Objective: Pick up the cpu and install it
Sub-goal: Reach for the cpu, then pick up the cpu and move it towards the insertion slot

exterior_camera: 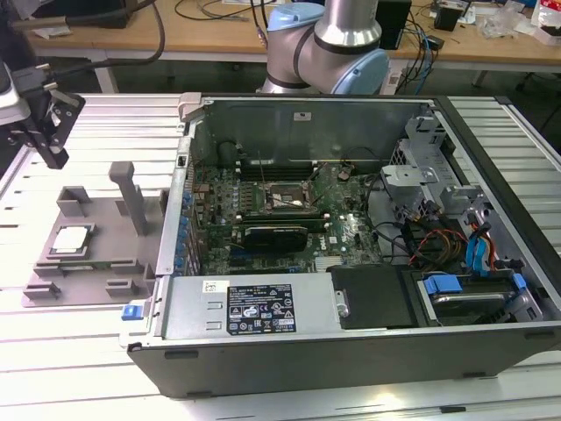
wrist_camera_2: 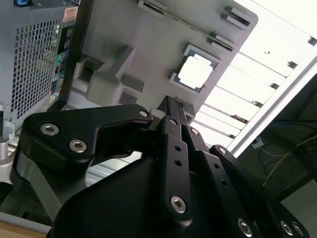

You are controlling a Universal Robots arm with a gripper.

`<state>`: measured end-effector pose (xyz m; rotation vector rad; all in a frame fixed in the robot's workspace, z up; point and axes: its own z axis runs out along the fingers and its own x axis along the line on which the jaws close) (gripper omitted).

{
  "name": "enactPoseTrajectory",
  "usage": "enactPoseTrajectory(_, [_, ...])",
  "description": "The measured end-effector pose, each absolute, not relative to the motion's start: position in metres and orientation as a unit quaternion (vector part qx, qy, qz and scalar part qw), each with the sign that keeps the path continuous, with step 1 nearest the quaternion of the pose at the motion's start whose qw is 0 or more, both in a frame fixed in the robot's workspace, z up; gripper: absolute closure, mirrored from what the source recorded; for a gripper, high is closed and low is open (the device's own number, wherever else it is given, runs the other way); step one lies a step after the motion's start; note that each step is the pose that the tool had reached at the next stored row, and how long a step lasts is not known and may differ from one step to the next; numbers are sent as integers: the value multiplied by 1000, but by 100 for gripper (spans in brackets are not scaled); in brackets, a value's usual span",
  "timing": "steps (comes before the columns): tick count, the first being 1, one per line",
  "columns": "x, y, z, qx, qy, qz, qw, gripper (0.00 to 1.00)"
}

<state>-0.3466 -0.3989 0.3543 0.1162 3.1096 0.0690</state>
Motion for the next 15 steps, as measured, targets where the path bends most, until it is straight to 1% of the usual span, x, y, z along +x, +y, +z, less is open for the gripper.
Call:
enactPoseTrajectory(4, [-354, -399, 341, 37, 999, 22, 14, 89])
enactPoseTrajectory(15, [-354, -399, 341, 37, 999, 22, 15, 89])
